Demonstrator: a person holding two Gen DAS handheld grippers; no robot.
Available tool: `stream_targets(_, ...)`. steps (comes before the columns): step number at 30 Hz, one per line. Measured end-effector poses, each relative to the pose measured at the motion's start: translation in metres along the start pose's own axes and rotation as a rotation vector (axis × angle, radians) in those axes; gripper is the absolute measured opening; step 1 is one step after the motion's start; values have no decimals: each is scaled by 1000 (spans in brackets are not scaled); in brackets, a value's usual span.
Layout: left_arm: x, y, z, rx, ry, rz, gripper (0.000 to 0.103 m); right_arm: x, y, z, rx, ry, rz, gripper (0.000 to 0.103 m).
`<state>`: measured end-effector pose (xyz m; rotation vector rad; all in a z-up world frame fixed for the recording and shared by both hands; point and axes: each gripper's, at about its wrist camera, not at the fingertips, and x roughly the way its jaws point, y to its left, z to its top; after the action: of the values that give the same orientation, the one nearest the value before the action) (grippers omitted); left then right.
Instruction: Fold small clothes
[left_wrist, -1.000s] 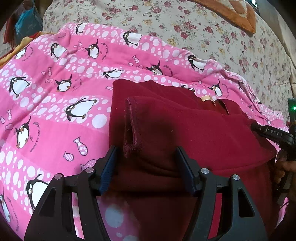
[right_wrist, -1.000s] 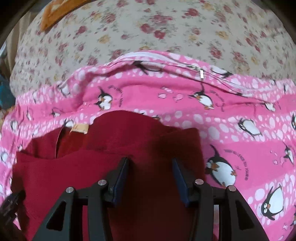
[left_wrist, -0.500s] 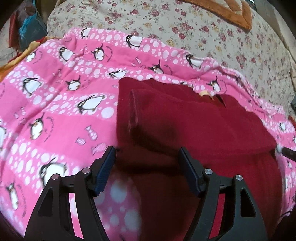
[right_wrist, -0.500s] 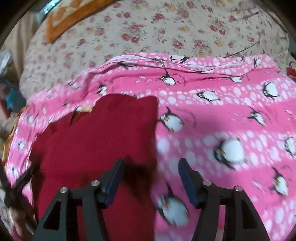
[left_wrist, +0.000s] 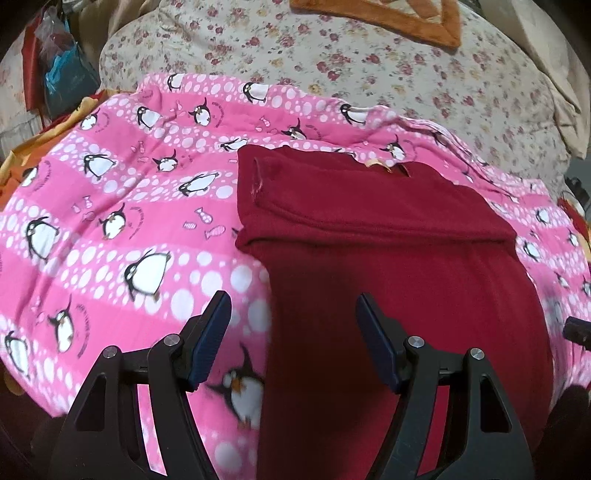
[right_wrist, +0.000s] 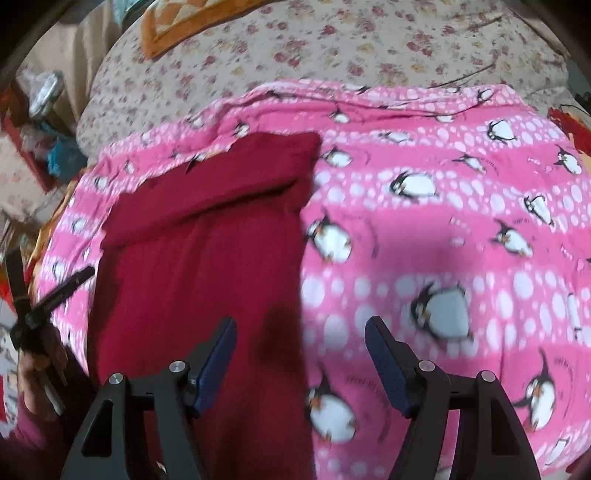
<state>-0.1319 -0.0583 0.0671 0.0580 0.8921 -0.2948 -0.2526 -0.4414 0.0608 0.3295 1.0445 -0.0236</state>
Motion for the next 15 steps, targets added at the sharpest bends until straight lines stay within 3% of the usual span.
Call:
stream_targets(9, -31, 5, -29, 18, 10, -12, 70, 3, 10, -37, -25, 50, 21, 69)
stream_targets(15, -43, 14, -60, 11, 76, -108, 70, 6, 16, -62, -59, 104, 54, 70)
